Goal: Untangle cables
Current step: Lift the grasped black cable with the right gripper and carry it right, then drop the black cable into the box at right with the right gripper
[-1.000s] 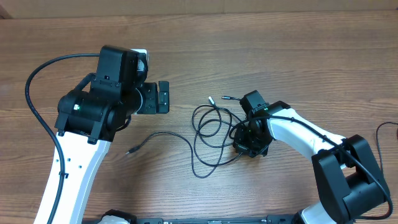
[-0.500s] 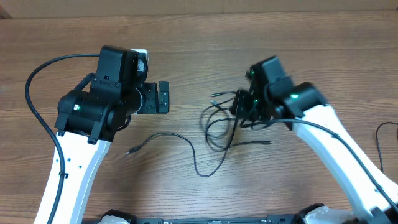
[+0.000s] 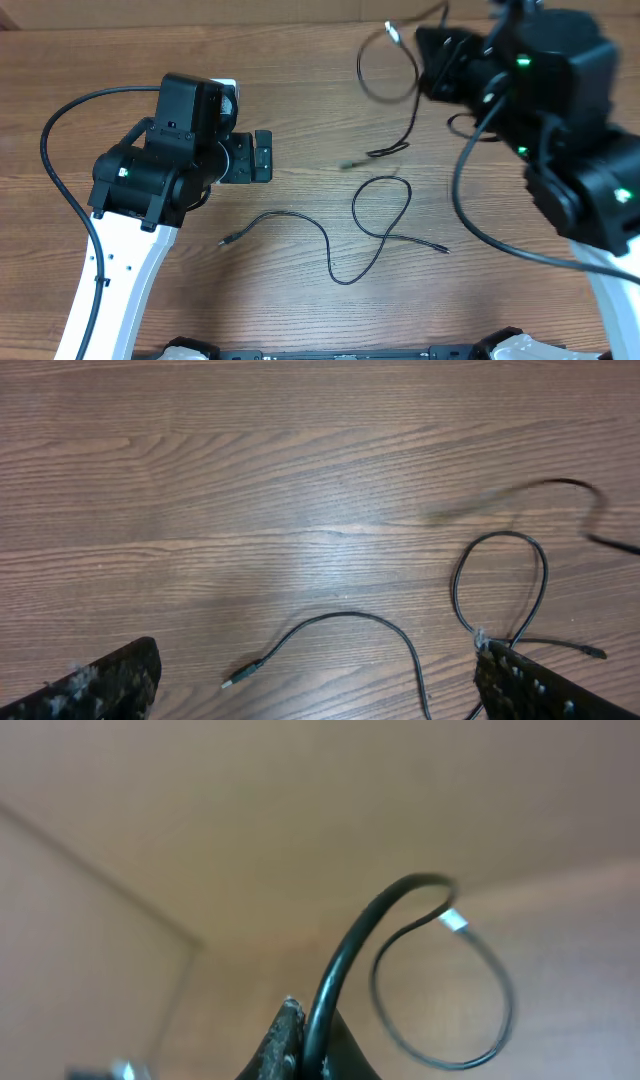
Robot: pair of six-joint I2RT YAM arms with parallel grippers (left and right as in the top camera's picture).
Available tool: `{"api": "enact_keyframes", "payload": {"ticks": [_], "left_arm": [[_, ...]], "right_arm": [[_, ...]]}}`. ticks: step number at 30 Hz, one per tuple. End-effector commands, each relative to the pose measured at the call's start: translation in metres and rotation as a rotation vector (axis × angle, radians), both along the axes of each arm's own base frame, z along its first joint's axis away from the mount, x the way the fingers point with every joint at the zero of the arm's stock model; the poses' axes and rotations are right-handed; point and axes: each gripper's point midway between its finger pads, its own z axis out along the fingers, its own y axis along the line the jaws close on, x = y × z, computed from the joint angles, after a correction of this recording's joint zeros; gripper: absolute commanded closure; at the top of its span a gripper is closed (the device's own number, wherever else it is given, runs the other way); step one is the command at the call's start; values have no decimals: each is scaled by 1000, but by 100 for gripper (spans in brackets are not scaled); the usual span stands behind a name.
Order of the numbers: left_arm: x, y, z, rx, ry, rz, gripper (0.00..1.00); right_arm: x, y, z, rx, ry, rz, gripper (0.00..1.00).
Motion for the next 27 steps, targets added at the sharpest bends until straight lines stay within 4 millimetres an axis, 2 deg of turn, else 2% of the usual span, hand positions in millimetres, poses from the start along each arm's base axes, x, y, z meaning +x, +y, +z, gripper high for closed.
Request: {"api": "enact_keyframes", "payload": {"ticks": [1,3,4,6,16,21,22,27], "left_arm": [[3,-1,5,-1,-15,-18,0],[3,-1,5,-1,-13,-18,0],[3,-1,5,-1,-13,-18,0],[3,-1,5,-1,-13,-18,0],[3,-2,5,-1,-13,-18,0],[3,-2,5,-1,-13,-18,0],[3,-2,5,-1,-13,-18,0],[3,-2,5,-1,-13,-18,0]], "right_arm": [[-3,-32,44,3,-128,-155,96],[-3,-45,56,-3,-169,-228,96],[-2,-58,67,-33,-217,-293,96],[0,-69,77,-70,-263,-350,96],[-9,-145,110,-374,-375,-736,96],[-4,-192,103,-461,-324,-871,96],[1,-214,96,-491,-289,-930,96],[14,-271,69,-575,-167,-1062,96]]}}
